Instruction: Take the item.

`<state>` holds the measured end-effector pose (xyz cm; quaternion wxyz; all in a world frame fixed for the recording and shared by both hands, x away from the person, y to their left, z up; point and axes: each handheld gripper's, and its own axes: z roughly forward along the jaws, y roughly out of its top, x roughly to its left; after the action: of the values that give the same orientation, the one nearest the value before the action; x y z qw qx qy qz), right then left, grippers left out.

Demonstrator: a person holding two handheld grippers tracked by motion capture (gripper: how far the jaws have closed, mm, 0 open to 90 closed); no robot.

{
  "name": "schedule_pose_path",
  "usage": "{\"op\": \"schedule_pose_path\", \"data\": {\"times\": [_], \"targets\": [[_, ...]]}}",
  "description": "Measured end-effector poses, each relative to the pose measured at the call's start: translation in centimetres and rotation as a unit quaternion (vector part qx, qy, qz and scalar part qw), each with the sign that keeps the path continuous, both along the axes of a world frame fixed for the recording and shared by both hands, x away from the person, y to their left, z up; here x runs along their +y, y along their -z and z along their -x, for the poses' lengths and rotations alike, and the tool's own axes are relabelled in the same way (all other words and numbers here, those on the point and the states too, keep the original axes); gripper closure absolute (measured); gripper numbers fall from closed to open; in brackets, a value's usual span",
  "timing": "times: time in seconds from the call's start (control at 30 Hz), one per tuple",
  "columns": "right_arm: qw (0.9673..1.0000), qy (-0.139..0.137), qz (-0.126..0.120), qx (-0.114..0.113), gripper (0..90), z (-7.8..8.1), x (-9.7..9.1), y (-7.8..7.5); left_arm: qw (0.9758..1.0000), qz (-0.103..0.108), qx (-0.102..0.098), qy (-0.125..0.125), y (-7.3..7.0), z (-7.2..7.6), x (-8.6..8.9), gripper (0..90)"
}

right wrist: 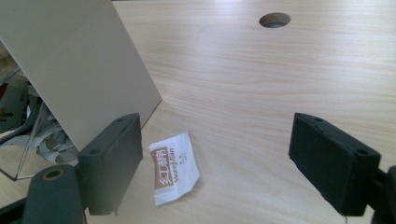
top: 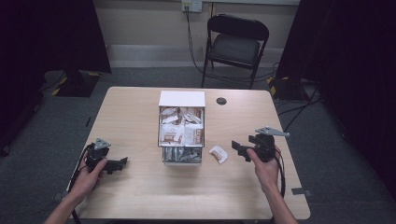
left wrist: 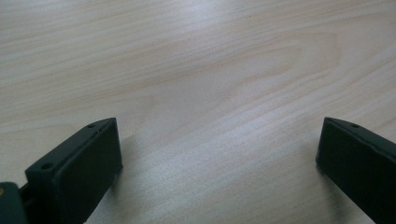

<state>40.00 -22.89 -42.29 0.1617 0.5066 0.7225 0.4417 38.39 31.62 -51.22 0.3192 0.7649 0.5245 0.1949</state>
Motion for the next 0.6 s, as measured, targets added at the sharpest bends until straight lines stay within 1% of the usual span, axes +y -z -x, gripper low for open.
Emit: {"op": "schedule_pose_path", "data": {"times": [0.07, 0.17, 0.2, 0.27, 0.33, 0.43, 0.5, 0.6], "targets": [[1.0, 0.002, -0.001, 0.0, 17.4, 0.4, -0.8, -0.1, 1.0, 0.0, 0.0, 0.0, 0.0, 0.0, 0.0, 0.0], [0.9997, 0.015, -0.018, 0.011, 16.4, 1.1, -2.3, 0.2, 1.0, 0.001, -0.001, 0.0, 0.0, 0.0, 0.0, 0.0], [0.9995, 0.02, -0.019, 0.015, 16.0, 1.3, -2.7, 0.3, 1.0, 0.001, 0.0, 0.0, 0.0, 0.0, 0.0, 0.0], [0.9993, 0.028, -0.017, 0.018, 15.8, 1.8, -3.5, 0.5, 1.0, 0.0, 0.0, 0.0, 0.0, 0.0, 0.0, 0.0], [0.9989, 0.037, -0.013, 0.027, 15.8, 2.2, -4.3, 0.7, 1.0, 0.001, -0.001, 0.0, 0.0, 0.0, 0.0, 0.0], [0.9982, 0.051, 0.001, 0.03, 15.4, 3.0, -5.5, 1.0, 1.0, 0.0, 0.0, 0.0, 0.0, 0.0, 0.0, 0.0], [0.9977, 0.054, 0.005, 0.039, 15.1, 3.4, -6.2, 1.4, 1.0, 0.0, 0.0, 0.0, 0.0, 0.0, 0.0, 0.0], [0.9966, 0.068, 0.015, 0.045, 15.0, 4.0, -7.3, 2.1, 1.0, 0.001, -0.001, 0.0, 0.0, 0.0, 0.0, 0.0]]}}
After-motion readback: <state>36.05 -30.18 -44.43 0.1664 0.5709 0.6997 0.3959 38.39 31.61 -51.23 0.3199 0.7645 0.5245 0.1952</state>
